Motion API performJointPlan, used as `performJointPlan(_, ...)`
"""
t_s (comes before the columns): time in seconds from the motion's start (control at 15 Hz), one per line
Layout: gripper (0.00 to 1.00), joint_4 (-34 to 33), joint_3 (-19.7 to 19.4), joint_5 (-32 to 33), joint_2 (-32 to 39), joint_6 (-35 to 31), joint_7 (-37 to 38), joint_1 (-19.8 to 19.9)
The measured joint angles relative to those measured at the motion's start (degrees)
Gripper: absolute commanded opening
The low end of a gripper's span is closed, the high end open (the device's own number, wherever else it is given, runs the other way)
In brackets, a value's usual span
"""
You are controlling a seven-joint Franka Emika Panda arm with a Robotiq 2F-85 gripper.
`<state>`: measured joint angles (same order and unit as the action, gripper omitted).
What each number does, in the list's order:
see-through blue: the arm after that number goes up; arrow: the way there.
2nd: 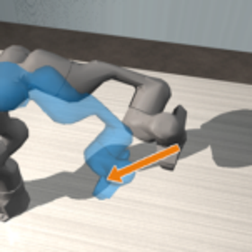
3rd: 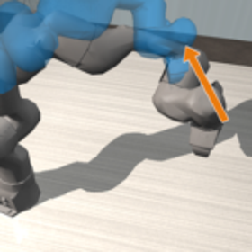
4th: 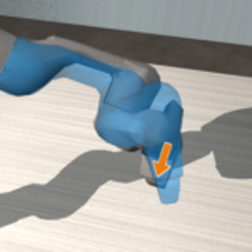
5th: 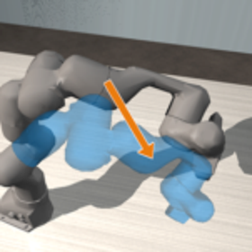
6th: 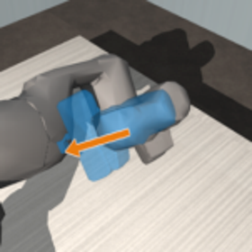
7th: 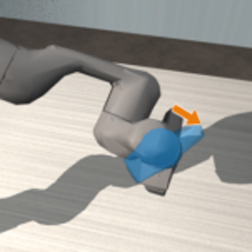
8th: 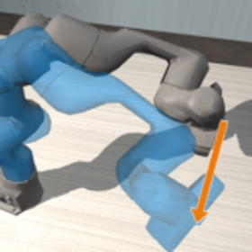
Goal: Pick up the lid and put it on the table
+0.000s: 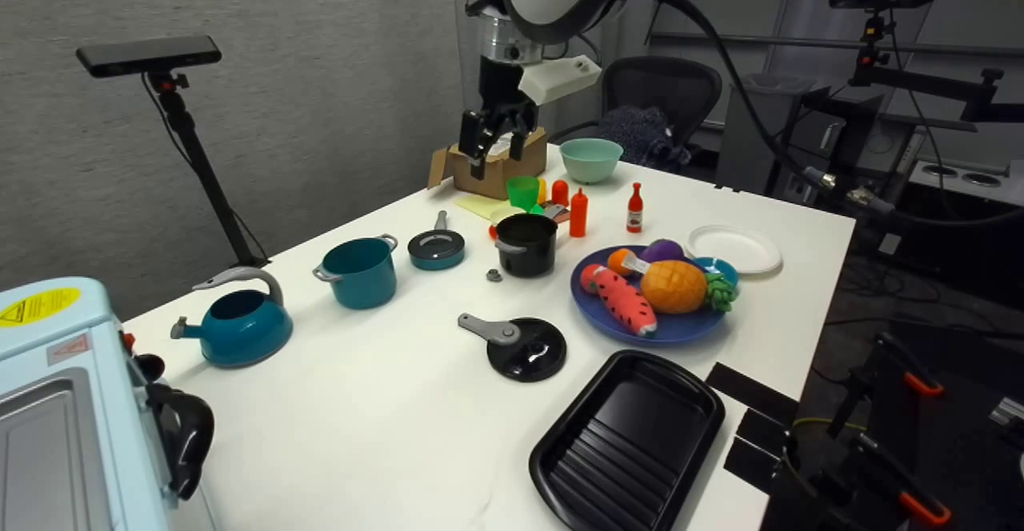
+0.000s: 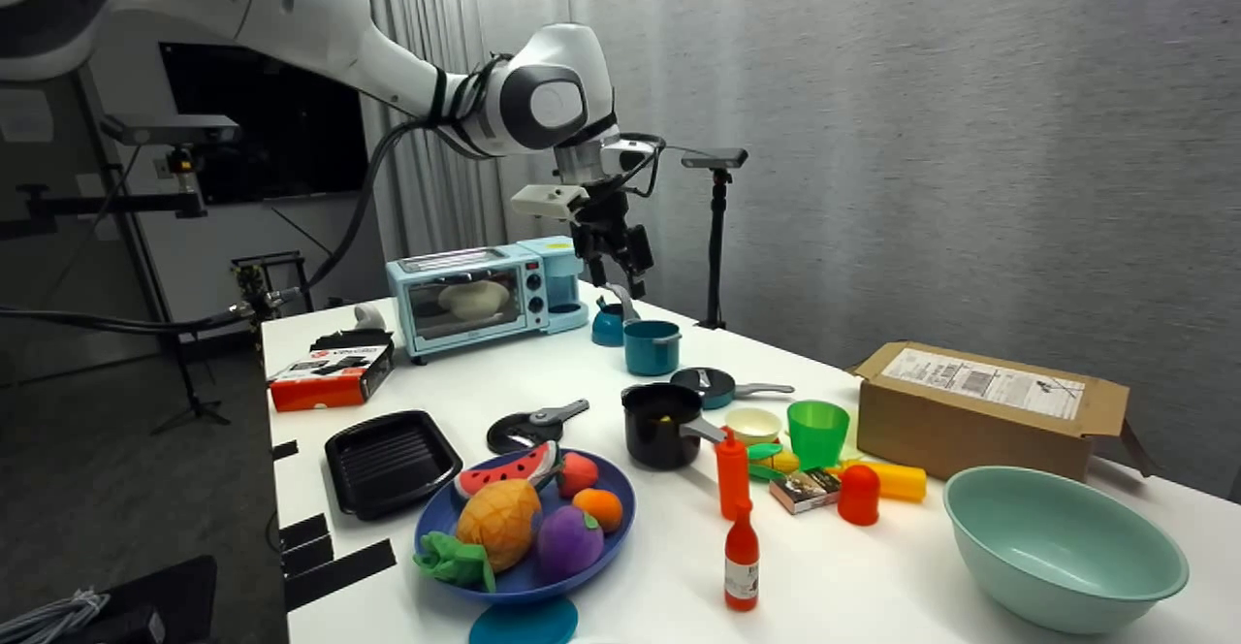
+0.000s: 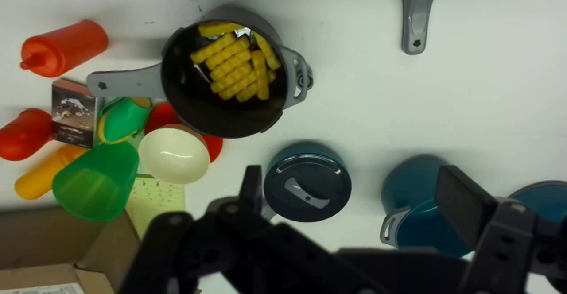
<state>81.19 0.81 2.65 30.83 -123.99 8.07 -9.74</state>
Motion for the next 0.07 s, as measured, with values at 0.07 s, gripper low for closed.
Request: performJointPlan(0.07, 1.0, 0.5, -0.2, 0.0, -0.5, 0.0, 0.0, 0.2)
